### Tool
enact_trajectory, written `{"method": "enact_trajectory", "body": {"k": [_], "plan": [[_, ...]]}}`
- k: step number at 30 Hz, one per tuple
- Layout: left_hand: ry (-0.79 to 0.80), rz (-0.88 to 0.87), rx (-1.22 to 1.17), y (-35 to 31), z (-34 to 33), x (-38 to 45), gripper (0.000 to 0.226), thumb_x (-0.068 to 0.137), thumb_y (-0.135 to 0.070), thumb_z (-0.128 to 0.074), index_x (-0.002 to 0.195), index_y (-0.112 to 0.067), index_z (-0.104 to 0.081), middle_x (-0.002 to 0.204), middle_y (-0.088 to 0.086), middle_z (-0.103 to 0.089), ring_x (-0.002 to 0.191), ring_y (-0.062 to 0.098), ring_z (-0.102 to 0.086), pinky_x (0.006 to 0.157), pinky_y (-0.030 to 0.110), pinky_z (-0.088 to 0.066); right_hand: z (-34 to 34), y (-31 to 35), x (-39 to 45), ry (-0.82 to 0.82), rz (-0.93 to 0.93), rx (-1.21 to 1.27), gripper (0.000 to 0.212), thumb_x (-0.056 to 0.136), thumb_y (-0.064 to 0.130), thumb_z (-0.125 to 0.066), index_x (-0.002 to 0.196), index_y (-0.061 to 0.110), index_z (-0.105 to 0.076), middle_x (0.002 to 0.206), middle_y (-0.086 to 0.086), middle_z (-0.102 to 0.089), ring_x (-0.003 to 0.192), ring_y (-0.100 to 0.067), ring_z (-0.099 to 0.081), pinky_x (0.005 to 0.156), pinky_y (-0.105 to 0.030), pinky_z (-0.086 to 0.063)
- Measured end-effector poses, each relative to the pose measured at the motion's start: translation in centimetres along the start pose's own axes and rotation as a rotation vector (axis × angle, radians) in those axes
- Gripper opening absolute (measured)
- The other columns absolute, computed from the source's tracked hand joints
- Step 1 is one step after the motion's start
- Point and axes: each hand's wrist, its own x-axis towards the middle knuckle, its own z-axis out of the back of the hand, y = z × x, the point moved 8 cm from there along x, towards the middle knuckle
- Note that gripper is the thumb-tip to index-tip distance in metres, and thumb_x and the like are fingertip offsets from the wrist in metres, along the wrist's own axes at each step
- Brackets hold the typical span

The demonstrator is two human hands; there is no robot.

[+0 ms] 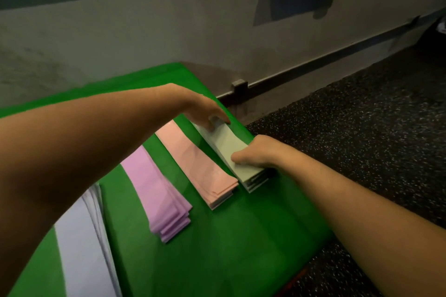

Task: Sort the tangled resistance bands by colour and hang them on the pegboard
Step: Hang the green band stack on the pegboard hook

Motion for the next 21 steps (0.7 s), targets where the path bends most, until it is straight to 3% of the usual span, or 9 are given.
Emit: {"method": "enact_trajectory", "body": {"k": [3, 6, 8, 11, 13, 17, 21], "plan": [[0.023, 0.044, 0.069, 0.1, -0.3, -0.2, 0.059, 0.098, -0.024, -0.055, 0.152, -0.037, -0.033, 0.145, 0.007, -0.045, 0.133, 0.027, -0.04, 0.106, 0.039, -0.034, -0.4, -0.2, 0.0, 0.002, -0.009, 0.036, 0.034, 0.08, 0.039, -0.071, 0.1, 0.013, -0.064, 0.099, -0.004, -0.065, 0.083, -0.019, -0.063, 0.07, -0.025, -0.048], [0.019, 0.097, 0.172, 0.3, -0.9, 0.1, 0.055, 0.096, -0.031, -0.047, 0.149, -0.042, -0.034, 0.148, 0.005, -0.042, 0.142, 0.022, -0.024, 0.114, 0.047, -0.019, -0.8, -0.2, -0.2, -0.008, 0.009, 0.056, 0.036, 0.08, 0.041, -0.069, 0.101, 0.012, -0.066, 0.099, -0.003, -0.066, 0.078, -0.016, -0.063, 0.061, -0.024, -0.046], [-0.015, 0.065, 0.212, 0.2, -1.2, 0.1, 0.053, 0.095, -0.036, -0.047, 0.146, -0.039, -0.036, 0.148, 0.0, -0.043, 0.143, 0.02, -0.023, 0.113, 0.048, -0.017, -0.7, -0.1, -0.5, -0.017, 0.044, 0.064, 0.021, 0.082, 0.037, -0.068, 0.087, 0.018, -0.063, 0.09, 0.001, -0.065, 0.072, -0.01, -0.06, 0.056, -0.022, -0.043], [-0.054, 0.004, 0.227, 0.2, -1.6, 0.0, 0.061, 0.085, -0.052, -0.049, 0.144, -0.036, -0.039, 0.146, -0.006, -0.045, 0.141, 0.019, -0.029, 0.115, 0.051, -0.015, 0.1, -0.3, -0.7, -0.033, 0.076, 0.098, 0.019, 0.082, 0.032, -0.07, 0.075, 0.018, -0.059, 0.081, 0.003, -0.065, 0.067, -0.009, -0.059, 0.053, -0.022, -0.042], [-0.073, 0.003, 0.152, 0.4, -1.7, -0.1, 0.069, 0.075, -0.058, -0.046, 0.139, -0.034, -0.041, 0.141, -0.004, -0.049, 0.136, 0.021, -0.038, 0.116, 0.053, -0.012, 0.8, -0.8, -0.6, -0.062, 0.08, 0.146, 0.018, 0.08, 0.03, -0.073, 0.078, 0.016, -0.061, 0.083, -0.001, -0.068, 0.069, -0.013, -0.062, 0.056, -0.023, -0.045], [-0.069, -0.007, 0.036, 0.1, -1.6, 0.3, 0.07, 0.073, -0.058, -0.045, 0.138, -0.031, -0.038, 0.139, -0.001, -0.051, 0.133, 0.022, -0.043, 0.121, 0.051, -0.007, 1.7, -1.9, -0.5, -0.068, 0.069, 0.192, 0.02, 0.079, 0.029, -0.076, 0.086, 0.015, -0.065, 0.085, -0.002, -0.069, 0.07, -0.013, -0.064, 0.058, -0.024, -0.047], [-0.096, -0.031, 0.098, -0.8, -0.9, 0.5, 0.075, 0.076, -0.058, -0.046, 0.144, -0.026, -0.04, 0.144, 0.004, -0.047, 0.137, 0.026, -0.036, 0.119, 0.044, -0.02, 1.9, -2.6, -0.8, -0.065, 0.056, 0.17, 0.023, 0.081, 0.031, -0.073, 0.097, 0.016, -0.07, 0.09, -0.001, -0.072, 0.076, -0.013, -0.068, 0.058, -0.023, -0.05]]}}
